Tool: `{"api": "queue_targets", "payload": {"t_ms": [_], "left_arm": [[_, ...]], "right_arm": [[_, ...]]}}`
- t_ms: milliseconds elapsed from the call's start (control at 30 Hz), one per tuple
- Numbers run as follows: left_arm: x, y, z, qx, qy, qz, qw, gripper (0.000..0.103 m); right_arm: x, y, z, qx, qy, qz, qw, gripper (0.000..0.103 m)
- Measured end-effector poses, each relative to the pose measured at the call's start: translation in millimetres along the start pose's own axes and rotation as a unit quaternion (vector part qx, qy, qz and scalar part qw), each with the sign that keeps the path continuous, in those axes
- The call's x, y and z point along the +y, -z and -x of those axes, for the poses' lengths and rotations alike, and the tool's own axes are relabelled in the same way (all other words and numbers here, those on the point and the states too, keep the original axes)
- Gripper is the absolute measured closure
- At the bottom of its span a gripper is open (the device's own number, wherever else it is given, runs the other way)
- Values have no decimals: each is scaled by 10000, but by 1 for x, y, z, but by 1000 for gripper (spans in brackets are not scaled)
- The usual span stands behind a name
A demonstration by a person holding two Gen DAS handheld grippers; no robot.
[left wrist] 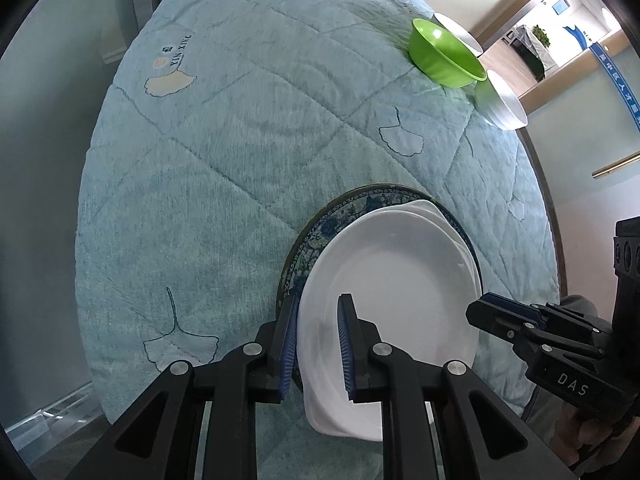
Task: Organize plates and bowls
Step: 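Lower the held white plate onto the white plate on the blue-and-white plate, then open the left gripper to release the white plate and lift away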
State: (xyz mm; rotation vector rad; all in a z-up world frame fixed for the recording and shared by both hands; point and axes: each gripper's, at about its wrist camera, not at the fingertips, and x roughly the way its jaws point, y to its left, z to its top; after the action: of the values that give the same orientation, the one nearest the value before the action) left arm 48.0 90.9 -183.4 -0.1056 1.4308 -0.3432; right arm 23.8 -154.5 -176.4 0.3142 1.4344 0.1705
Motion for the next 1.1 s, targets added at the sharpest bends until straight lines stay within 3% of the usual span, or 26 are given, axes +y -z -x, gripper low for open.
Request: {"api": "queue_targets", "payload": {"t_ms": [233, 400, 567, 1100], "left_arm": [[-4, -1, -1, 17, -203, 16, 9998, 87], [-6, -1, 1, 89, -335, 108, 9993, 89], [4, 1, 11, 34, -236, 290, 9993, 99], [2, -1, 3, -67, -246, 212, 9994, 100]], "right_arm": [[0, -2, -1, -10, -83, 24, 10000, 78], [5, 1, 2, 8, -309, 274, 9991, 61], [10, 4, 1, -114, -108, 535, 9984, 61], [-1, 0, -2, -92, -68, 474, 9988, 58]]}}
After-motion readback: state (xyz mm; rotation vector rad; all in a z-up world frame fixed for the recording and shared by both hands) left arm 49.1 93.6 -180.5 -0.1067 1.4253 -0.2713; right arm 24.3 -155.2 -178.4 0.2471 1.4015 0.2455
